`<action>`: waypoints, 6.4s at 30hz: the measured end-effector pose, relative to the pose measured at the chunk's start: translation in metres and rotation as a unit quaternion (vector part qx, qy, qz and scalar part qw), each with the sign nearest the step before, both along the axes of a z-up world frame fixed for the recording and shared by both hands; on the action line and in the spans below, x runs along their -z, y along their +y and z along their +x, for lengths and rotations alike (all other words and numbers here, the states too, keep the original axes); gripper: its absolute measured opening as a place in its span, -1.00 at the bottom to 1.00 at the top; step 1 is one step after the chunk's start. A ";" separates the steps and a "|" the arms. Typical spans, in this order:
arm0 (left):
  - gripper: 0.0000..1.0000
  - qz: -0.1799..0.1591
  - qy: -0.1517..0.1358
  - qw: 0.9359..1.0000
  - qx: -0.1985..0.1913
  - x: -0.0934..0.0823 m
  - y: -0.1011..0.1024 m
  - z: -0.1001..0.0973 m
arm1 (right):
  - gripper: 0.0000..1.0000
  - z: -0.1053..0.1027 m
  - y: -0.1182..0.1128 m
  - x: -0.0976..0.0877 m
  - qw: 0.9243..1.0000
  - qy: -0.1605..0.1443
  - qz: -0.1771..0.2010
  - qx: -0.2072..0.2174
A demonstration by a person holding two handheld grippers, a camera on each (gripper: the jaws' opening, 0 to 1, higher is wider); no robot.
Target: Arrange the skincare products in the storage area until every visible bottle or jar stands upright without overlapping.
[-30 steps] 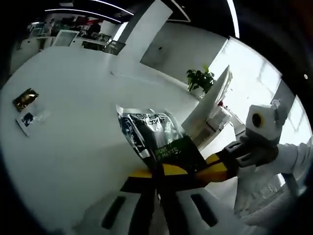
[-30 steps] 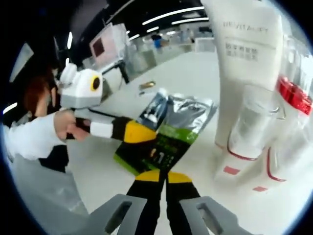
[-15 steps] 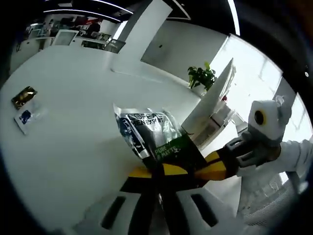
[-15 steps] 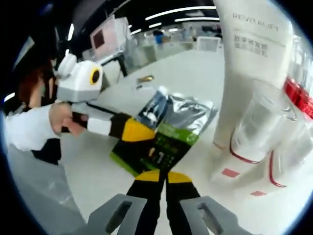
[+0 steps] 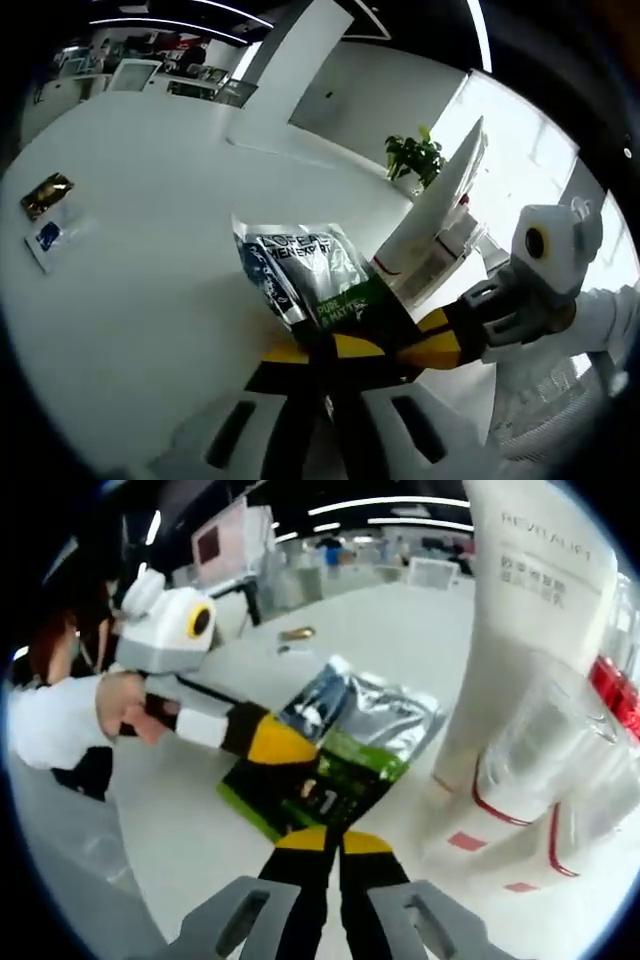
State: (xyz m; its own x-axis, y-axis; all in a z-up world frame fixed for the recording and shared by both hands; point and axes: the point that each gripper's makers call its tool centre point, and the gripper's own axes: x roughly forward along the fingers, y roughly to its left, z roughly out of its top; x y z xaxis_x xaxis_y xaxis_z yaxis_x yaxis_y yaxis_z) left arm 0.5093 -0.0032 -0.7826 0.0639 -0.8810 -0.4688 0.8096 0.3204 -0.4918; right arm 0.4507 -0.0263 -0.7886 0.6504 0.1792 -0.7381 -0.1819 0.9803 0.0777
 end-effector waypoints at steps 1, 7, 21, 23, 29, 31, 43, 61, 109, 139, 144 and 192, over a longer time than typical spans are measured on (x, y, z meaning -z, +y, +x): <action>-0.97 0.000 0.000 1.000 0.001 0.000 -0.001 0.000 | -1.00 0.000 -0.001 0.000 1.000 0.001 -0.005 -0.003; -0.93 -0.002 -0.016 1.000 0.006 -0.001 -0.004 0.000 | -1.00 -0.001 -0.001 0.003 1.000 0.003 -0.019 -0.010; -0.85 -0.002 -0.074 0.997 -0.035 -0.020 0.015 0.032 | -1.00 -0.001 -0.002 0.005 0.999 0.003 -0.031 -0.017; -0.84 -0.006 -0.084 0.996 -0.031 -0.030 0.018 0.033 | -1.00 0.000 -0.002 0.005 0.999 0.003 -0.033 -0.019; -0.85 -0.016 -0.109 0.994 0.006 -0.042 0.009 0.020 | -1.00 0.000 -0.002 0.005 0.999 0.005 -0.028 -0.019; -0.83 -0.007 -0.128 0.991 0.035 -0.038 0.003 0.012 | -1.00 0.000 -0.002 0.005 0.999 0.005 -0.029 -0.021; -0.61 0.049 -0.201 0.970 0.131 -0.012 -0.015 -0.011 | -1.00 0.000 -0.003 0.005 0.999 0.003 -0.029 -0.031; -0.39 0.082 -0.214 0.955 0.186 0.002 -0.010 -0.023 | -1.00 0.000 -0.004 0.003 0.998 -0.012 -0.039 -0.044; -0.35 0.060 -0.189 0.968 0.154 0.003 -0.012 -0.025 | -0.91 -0.010 -0.007 -0.001 0.992 -0.034 -0.088 -0.081; -0.10 0.042 -0.182 0.971 0.152 -0.009 -0.003 -0.024 | -0.76 -0.014 -0.004 0.004 0.992 -0.024 -0.073 -0.099; -0.13 0.051 -0.187 0.970 0.145 -0.013 0.006 -0.018 | -0.63 -0.014 0.000 0.002 0.993 -0.023 -0.066 -0.100; 0.32 0.078 -0.232 0.969 0.032 -0.063 0.119 0.050 | 0.15 0.033 0.070 -0.075 0.978 -0.127 -0.051 -0.158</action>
State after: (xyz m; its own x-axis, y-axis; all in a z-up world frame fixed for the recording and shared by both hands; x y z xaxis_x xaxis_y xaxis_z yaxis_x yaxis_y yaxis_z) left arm 0.5590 0.1157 -0.7199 0.2464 -0.8104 -0.5315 0.9527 0.3031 -0.0204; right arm 0.4834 0.0435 -0.7132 0.7392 0.3346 -0.5845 -0.4774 0.8725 -0.1043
